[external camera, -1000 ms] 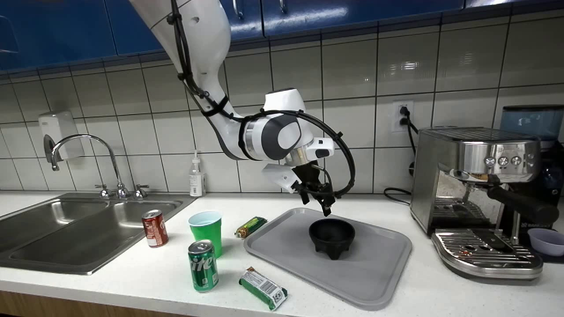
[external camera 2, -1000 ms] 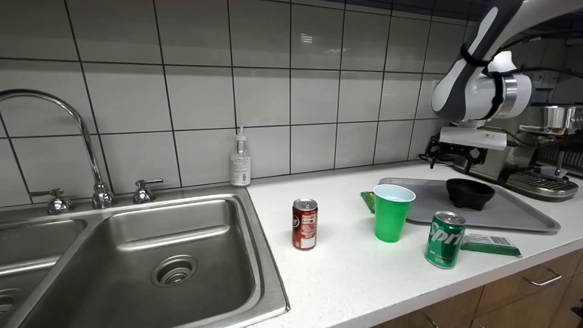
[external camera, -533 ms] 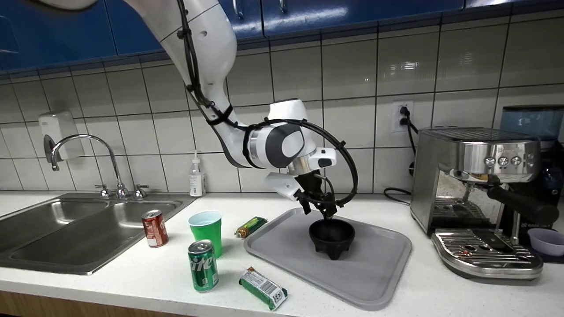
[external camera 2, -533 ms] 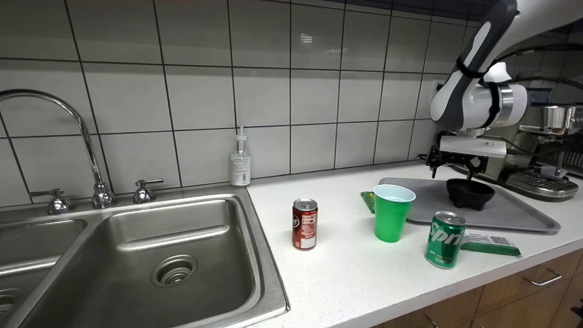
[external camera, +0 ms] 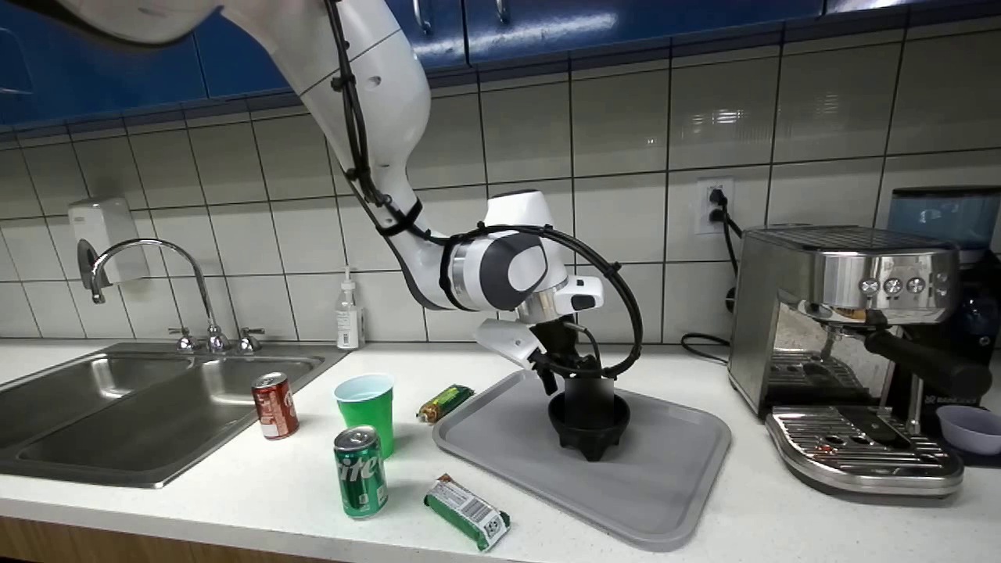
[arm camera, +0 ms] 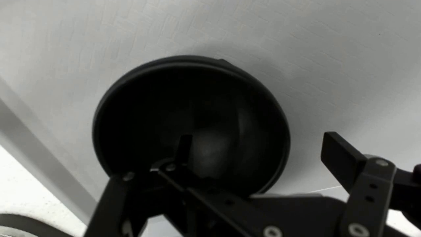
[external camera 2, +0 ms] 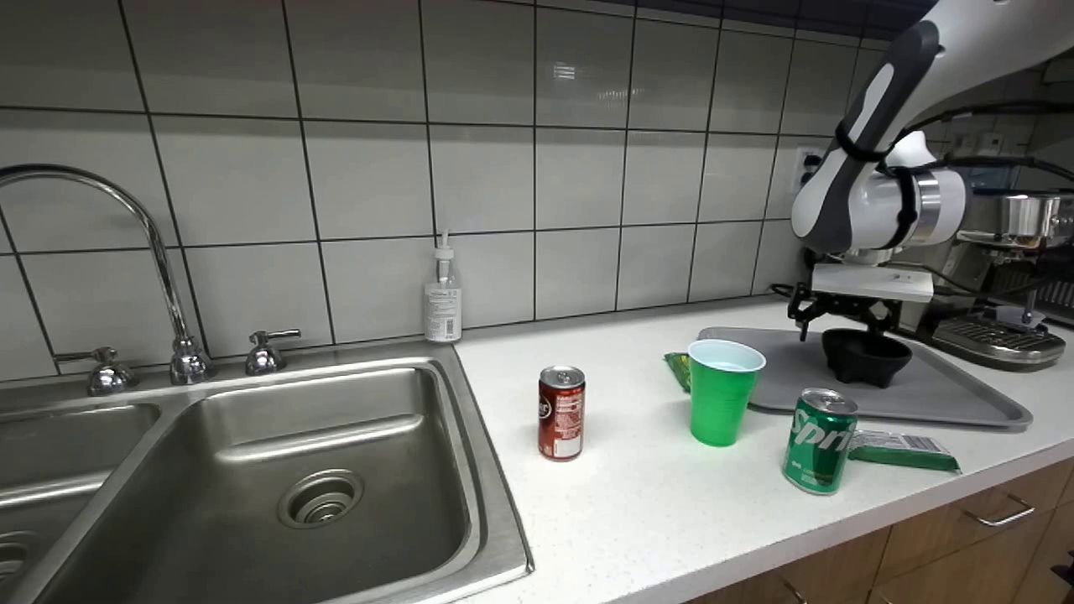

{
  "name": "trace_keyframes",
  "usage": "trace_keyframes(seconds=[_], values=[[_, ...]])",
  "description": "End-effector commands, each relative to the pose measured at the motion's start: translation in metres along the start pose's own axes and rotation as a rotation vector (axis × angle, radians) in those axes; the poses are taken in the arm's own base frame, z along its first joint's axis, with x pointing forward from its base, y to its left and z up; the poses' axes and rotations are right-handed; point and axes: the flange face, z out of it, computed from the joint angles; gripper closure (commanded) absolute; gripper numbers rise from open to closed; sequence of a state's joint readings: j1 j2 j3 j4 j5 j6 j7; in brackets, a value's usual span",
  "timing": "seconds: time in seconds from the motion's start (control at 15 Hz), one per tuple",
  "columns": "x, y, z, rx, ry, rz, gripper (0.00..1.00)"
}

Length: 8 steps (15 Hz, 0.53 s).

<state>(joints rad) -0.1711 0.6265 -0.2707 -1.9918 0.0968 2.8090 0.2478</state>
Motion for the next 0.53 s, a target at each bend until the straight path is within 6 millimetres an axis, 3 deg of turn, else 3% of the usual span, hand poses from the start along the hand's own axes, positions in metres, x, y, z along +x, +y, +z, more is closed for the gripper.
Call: trace_keyframes(seconds=[0.0,0.47], values=[[0.0091,-0.0034,0.0017,-0.016,-0.015,-0.011,0.0],[0.0106,-0.0081,0.0008,-0.014,-0.012,-0.016,0.0]])
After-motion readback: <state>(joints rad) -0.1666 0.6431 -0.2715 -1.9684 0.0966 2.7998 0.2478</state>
